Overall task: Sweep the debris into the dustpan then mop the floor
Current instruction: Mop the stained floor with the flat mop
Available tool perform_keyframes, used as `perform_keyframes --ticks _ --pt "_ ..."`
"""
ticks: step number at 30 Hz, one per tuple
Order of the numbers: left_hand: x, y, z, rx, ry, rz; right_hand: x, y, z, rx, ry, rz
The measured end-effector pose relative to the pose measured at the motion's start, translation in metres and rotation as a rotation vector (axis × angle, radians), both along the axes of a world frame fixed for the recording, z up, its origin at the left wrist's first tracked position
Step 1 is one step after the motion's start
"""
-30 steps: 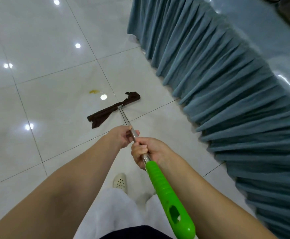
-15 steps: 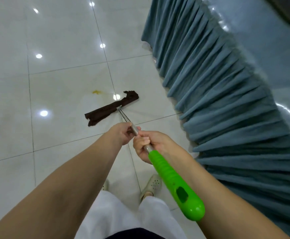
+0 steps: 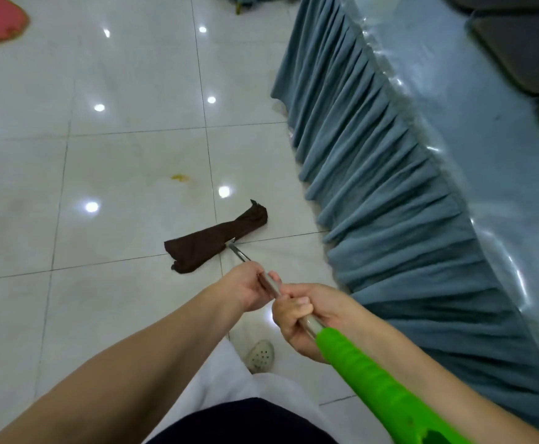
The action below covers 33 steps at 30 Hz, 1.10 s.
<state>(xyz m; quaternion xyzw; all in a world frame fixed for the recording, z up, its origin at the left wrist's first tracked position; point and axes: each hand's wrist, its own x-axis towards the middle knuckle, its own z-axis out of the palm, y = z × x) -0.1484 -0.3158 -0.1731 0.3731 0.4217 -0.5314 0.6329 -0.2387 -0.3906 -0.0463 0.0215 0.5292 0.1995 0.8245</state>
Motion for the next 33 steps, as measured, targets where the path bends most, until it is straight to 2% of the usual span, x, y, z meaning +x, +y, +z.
perform_keyframes --ticks 8,15,33 --pt "0.031 -0.005 -0.022 -0.016 0.023 0.221 0.035 -0.006 -0.007 -0.008 -0.004 0.061" --pt "0.091 -0.028 -0.040 0.004 0.045 0.226 0.097 -0.032 -0.009 0.004 -0.047 0.162" --pt "0.350 -0.028 -0.045 0.053 -0.019 0.254 0.354 -0.040 -0.032 -0.020 -0.037 0.269"
